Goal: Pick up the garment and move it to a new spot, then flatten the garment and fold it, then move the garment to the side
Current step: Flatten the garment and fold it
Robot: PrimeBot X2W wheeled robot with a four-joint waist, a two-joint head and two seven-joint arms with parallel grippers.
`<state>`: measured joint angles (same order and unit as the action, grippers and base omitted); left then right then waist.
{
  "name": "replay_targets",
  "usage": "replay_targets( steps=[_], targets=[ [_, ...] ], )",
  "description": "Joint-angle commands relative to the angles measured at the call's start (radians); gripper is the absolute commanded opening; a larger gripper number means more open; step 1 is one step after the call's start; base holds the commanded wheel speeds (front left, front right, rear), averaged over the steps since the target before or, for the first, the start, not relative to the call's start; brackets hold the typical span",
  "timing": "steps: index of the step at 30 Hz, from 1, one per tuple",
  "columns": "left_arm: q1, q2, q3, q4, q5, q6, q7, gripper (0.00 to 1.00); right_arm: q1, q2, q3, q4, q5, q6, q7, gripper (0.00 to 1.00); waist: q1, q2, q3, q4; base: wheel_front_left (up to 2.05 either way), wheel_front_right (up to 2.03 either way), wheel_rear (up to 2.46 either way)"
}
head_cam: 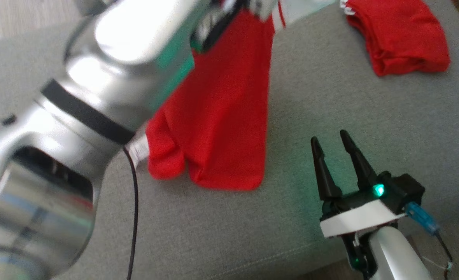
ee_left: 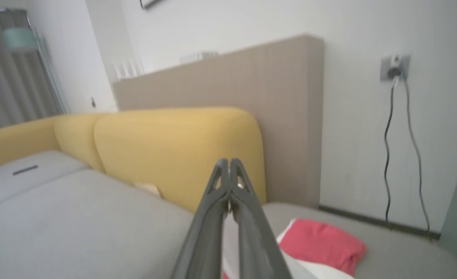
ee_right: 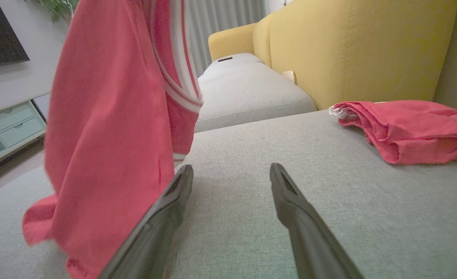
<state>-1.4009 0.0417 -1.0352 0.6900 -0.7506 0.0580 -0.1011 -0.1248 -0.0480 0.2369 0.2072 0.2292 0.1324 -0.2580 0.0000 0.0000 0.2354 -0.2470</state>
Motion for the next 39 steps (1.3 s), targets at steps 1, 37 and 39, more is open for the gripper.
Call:
replay_targets(
  steps=[1, 37, 39],
  targets=[
    [-0.091, 0.009, 0.059, -0.019, -0.019, -0.008, -0.031, 0.00, -0.001, -0.002, 0.025, -0.027, 0.008, -0.002, -0.004, 1.00, 0.0000, 0.0000, -0.030, -0.012, 0.00, 0.00, 0.00],
    [0.997, 0.219, 0.636, -0.339, 0.123, 0.056, -0.160, 1.00, 0.083, -0.002, -0.047, -0.051, -0.065, -0.002, -0.004, 1.00, 0.0000, 0.0000, -0.051, 0.232, 0.00, 0.00, 0.00],
    [1.046, 0.201, 0.682, -0.375, 0.207, 0.068, -0.160, 1.00, 0.087, -0.002, -0.044, -0.050, -0.066, -0.002, -0.004, 1.00, 0.0000, 0.0000, -0.052, 0.236, 0.00, 0.00, 0.00]
  ],
)
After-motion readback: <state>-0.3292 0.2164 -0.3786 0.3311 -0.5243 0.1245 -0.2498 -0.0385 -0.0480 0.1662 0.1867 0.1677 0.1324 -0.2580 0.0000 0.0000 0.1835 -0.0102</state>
